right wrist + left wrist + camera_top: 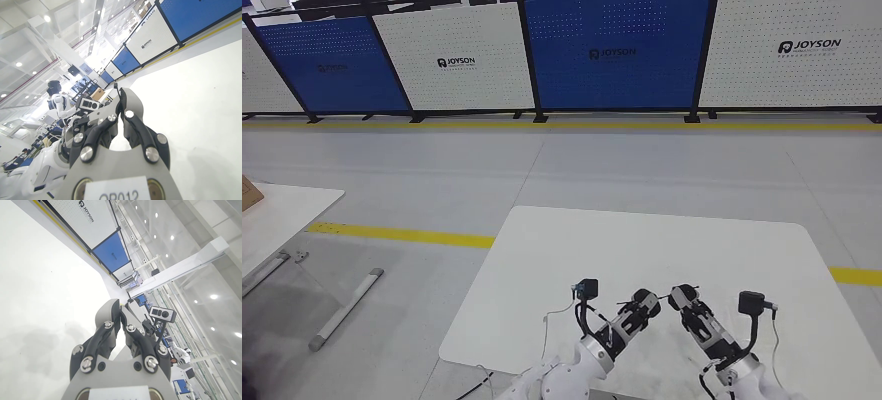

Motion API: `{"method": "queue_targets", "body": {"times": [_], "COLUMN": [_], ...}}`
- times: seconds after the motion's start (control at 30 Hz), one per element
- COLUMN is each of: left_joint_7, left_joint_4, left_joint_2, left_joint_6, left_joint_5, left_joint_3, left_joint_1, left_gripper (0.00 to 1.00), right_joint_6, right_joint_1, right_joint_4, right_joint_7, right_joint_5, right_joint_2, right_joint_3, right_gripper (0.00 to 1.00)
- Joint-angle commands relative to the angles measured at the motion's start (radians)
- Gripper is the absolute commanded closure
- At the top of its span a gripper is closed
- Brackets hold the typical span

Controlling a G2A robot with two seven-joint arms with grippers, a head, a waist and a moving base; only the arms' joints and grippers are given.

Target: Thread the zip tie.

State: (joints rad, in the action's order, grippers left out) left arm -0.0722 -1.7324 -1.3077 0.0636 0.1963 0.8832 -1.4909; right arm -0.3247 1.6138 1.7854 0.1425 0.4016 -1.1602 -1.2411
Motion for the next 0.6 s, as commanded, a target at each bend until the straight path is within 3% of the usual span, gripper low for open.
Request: {"method": "queue_targets", "body": {"times": [0.0,0.4,0.43,0.47,0.5,0.57], "left_joint_7": [0.002,0.007,0.008,0.009,0.010,0.010], "left_joint_4": [0.000,-0.001,-0.001,-0.001,-0.001,-0.001], "left_joint_2": [0.000,-0.001,-0.001,-0.001,-0.001,-0.001], "left_joint_6": [-0.001,0.002,0.002,0.004,0.005,0.006], "left_joint_5": [0.003,0.007,0.006,0.005,0.003,0.002], "left_joint_3": [-0.001,0.000,0.000,0.000,0.001,0.003], "left_joint_1": [0.000,0.000,0.000,0.000,0.000,0.000], "left_gripper": [1.00,1.00,0.75,0.63,0.53,0.47], "right_joint_6": [0.002,0.014,0.013,0.012,0.011,0.013], "right_joint_1": [-0.001,-0.004,-0.004,-0.004,-0.003,-0.002], "right_joint_4": [0.000,0.003,0.003,0.004,0.004,0.004], "right_joint_7": [0.004,0.024,0.024,0.022,0.021,0.018], "right_joint_5": [-0.002,-0.010,-0.010,-0.010,-0.009,-0.005], "right_joint_2": [-0.001,-0.004,-0.004,-0.004,-0.004,-0.004], "right_joint_3": [0.000,0.000,0.000,-0.002,-0.002,-0.003], "right_gripper": [1.00,1.00,1.00,1.00,1.00,1.00]}}
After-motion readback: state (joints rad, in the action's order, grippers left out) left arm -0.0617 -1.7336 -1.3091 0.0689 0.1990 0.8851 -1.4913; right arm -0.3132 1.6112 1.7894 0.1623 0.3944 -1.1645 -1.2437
